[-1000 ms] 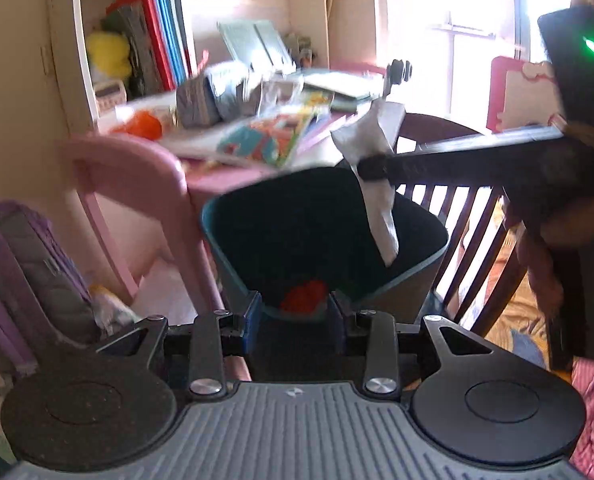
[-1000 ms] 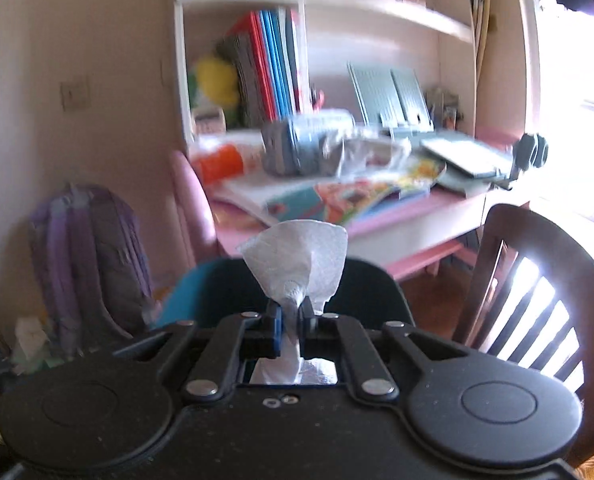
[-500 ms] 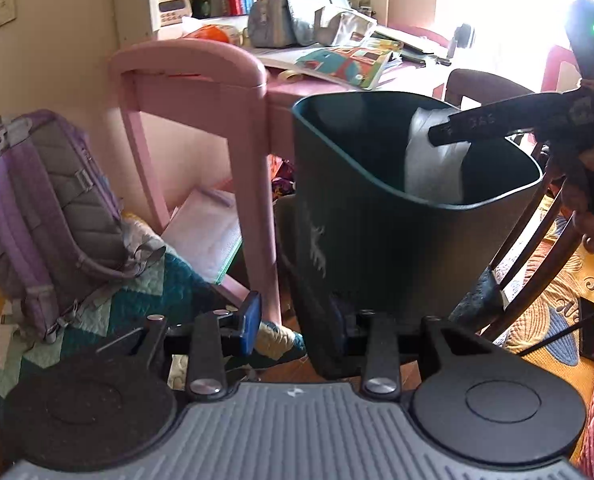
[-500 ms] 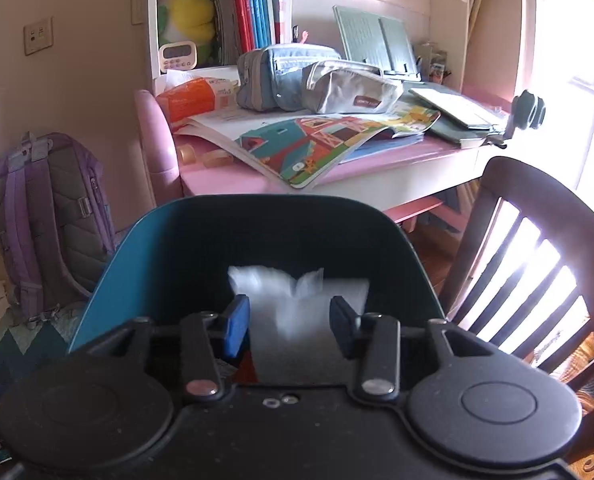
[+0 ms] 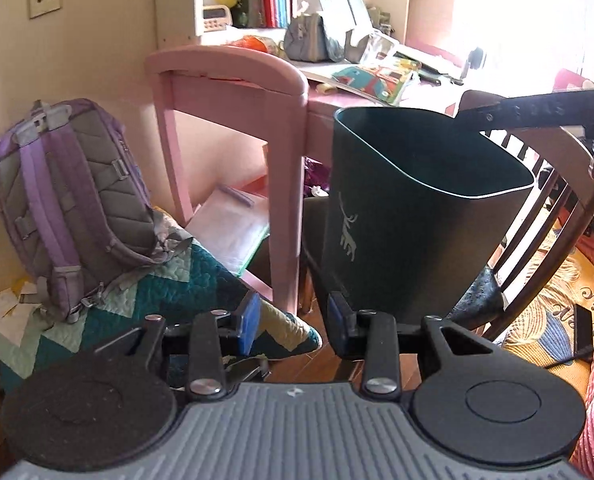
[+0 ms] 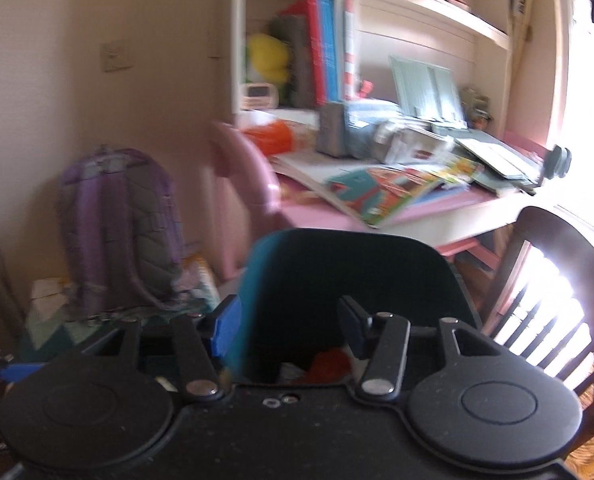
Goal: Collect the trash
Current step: 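Move both tools back down toward the remaining trash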
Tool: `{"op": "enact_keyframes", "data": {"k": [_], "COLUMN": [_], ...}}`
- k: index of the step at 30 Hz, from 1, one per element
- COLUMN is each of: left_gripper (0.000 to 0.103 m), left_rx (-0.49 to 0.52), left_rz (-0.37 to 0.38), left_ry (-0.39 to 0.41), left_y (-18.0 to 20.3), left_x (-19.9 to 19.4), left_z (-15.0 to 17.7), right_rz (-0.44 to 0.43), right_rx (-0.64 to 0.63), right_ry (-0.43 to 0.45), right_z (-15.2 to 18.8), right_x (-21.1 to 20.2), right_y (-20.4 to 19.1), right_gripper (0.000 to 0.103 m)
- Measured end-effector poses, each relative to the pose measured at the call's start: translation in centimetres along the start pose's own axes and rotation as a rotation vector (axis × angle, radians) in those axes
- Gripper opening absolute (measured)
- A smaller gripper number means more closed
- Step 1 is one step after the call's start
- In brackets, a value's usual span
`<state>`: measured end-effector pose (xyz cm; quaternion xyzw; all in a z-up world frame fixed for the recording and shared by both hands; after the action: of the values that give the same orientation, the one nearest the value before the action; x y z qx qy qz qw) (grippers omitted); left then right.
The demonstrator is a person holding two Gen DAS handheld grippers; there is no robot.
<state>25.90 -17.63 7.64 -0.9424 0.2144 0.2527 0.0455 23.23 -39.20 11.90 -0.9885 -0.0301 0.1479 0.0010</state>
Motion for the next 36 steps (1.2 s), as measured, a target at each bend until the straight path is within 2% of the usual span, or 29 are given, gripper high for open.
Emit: {"op": "enact_keyframes", "data": {"k": [8,12,17,18,23,29,32,36], "left_gripper": [0.046,0.065,0.078,0.082,0.083,0.084,0.1,0.101], "left_rx": [-0.029,-0.052,-0.069,-0.075,-0.077,-0.053,-0.084,-0.065], "left_rz": [-0.049,-0.086,-0.124,-0.132,-0.182,-0.215,-0.186,-0.105], "left_ry": [0.03,0.044,0.044,0.043,0.025,-0.038,-0.082,-0.161], "left_y": [-3.4,-5.7,-8.8,-9.6,-13.1,-17.4,-19.7,-21.6], "left_x": [-3.6,-5.0,-6.2,-6.3,-6.2,-3.9,-1.9,1.2], "left_z": [1.0,2.0,4.3,5.0,8.7,14.4,17.6,22.5], "right_rz": [-0.159,-0.238,-0.324,-0.338,-0.395,-0.418,-0.41,-0.378], "right_rx": [-0.041,-0.069,-0.109,-0.117,-0.121,-0.112,-0.088,-0.049], "right_ry": [0.001,-0.017,-0.065,-0.078,-0.135,-0.277,-0.353,-0.473], "right_z": [1.1,2.7,5.8,6.5,10.5,16.8,20.3,25.7], "right_x": [-1.8,-1.7,-0.1,0.4,2.9,8.3,11.4,15.7], "right_y": [-6.6,-10.2,-14.4,-15.1,-18.4,-22.3,-23.8,-25.2], "right_gripper": [0.055,0.055,0.056,0.056,0.057,0.057,0.057,0.057]}}
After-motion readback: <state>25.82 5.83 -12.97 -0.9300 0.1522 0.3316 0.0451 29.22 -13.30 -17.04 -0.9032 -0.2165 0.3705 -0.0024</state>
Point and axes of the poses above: each gripper's, at about its wrist camera, not at the fingertips, and x roughly the way its jaws point, y to its right, z to its underside, the point moved 1 cm from there along x, roughly the way its jaws point, and after that the axes turned 11 degrees about y, right-handed, at the moved point
